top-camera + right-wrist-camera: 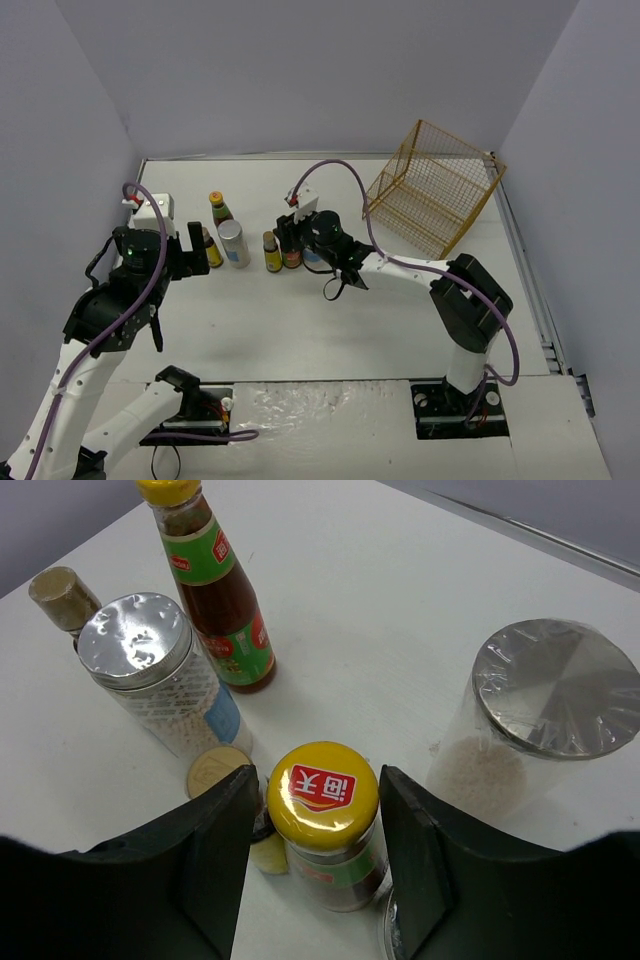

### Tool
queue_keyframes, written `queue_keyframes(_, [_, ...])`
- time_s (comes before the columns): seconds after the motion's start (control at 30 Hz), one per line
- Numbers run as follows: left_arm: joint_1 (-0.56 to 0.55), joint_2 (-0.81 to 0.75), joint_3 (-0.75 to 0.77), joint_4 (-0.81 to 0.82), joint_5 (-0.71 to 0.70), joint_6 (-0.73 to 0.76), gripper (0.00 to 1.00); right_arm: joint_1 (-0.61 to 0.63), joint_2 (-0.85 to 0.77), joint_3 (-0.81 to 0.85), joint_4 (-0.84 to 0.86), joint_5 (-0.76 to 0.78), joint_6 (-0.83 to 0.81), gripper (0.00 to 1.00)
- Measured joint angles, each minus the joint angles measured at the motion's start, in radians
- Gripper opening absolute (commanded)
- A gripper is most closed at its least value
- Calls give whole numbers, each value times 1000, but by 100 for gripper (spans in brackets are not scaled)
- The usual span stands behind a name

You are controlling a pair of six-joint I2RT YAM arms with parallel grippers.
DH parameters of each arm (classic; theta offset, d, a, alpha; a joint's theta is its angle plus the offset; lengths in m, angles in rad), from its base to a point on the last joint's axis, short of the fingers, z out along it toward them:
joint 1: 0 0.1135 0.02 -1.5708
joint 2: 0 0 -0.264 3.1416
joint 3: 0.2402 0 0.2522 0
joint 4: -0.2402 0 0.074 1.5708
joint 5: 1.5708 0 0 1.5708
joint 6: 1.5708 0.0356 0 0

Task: Organize the condiment bottles

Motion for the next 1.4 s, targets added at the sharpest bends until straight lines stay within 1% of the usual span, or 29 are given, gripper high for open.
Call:
queue_keyframes(0.03, [0,0,0,0,0,0,97,0,0,0,3,4,0,41])
queue_keyframes(0.1, [0,-2,0,0,0,0,97,0,0,0,6,12,-6,26])
queue_keyframes(0.17, [0,-5,0,0,0,-1,97,-1,0,0,7,27,-12,16])
queue_keyframes(0.27, [0,-7,0,0,0,-2,97,-1,-1,0,8,35,-19,5])
queue_keyframes(0.33, [0,-7,0,0,0,-2,97,0,-6,0,-1,36,-23,0])
queue_keyframes(0.47, [0,-7,0,0,0,-3,97,6,-38,-4,-61,36,-24,0])
queue_keyframes(0.73, [0,-6,0,2,0,-3,97,40,-188,1,-284,20,-35,0])
queue_keyframes(0.77, [0,-6,0,3,-1,-3,97,42,-208,17,-338,6,-35,0])
queue_keyframes(0.93, [0,3,0,8,-3,-3,97,48,-293,153,-499,-23,-35,0])
queue_keyframes(1.07, [0,13,0,8,-4,-5,97,38,-351,281,-597,20,-60,0])
queue_keyframes(1.13, [0,20,0,8,-4,-9,97,7,-377,338,-638,40,-71,0])
queue_keyframes(1.2, [0,24,0,9,-4,-13,97,-61,-394,382,-665,54,-76,0])
queue_keyframes(1.4, [0,32,0,9,-4,-23,97,-377,-380,473,-709,93,-89,0])
